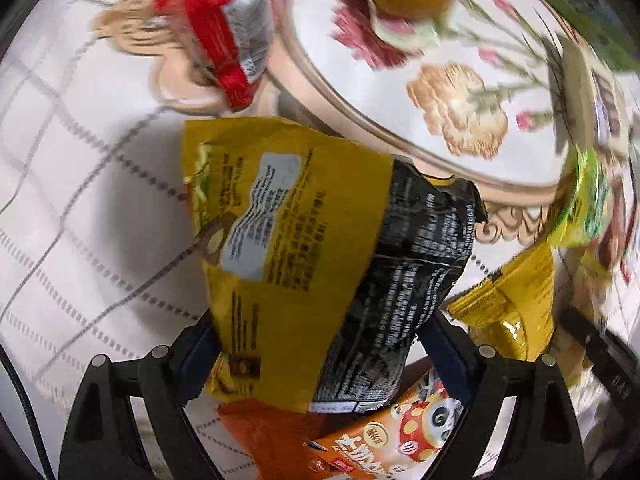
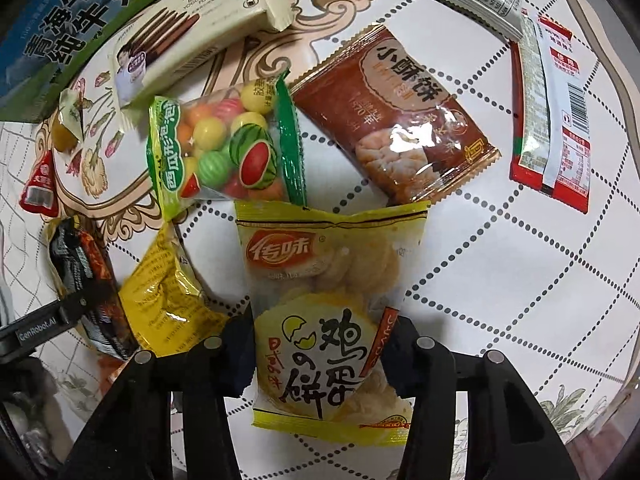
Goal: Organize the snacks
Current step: 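Grasp the yellow-black bag with the left tool while the right tool grasps the egg-cake packet, then carry both packets into the cardboard box and open both tools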
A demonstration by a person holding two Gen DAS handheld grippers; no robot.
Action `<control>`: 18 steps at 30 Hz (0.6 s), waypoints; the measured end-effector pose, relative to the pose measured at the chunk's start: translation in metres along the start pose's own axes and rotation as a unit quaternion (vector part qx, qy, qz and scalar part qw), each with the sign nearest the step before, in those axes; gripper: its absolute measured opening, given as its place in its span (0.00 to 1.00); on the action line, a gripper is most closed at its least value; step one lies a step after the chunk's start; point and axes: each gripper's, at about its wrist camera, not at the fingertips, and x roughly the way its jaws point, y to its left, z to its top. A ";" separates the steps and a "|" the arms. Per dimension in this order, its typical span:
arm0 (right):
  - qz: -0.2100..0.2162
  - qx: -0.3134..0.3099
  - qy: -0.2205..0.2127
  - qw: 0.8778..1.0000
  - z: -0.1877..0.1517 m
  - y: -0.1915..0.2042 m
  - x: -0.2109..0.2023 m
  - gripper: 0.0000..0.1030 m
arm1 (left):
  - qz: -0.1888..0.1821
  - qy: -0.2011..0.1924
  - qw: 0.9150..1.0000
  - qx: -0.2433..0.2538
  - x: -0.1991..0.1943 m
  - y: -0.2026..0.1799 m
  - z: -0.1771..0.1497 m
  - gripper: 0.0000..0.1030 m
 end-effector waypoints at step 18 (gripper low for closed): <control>-0.086 -0.006 -0.031 0.996 -0.023 0.019 0.021 0.42 | 0.044 -0.073 0.996 0.024 -0.068 0.044 -0.006 0.81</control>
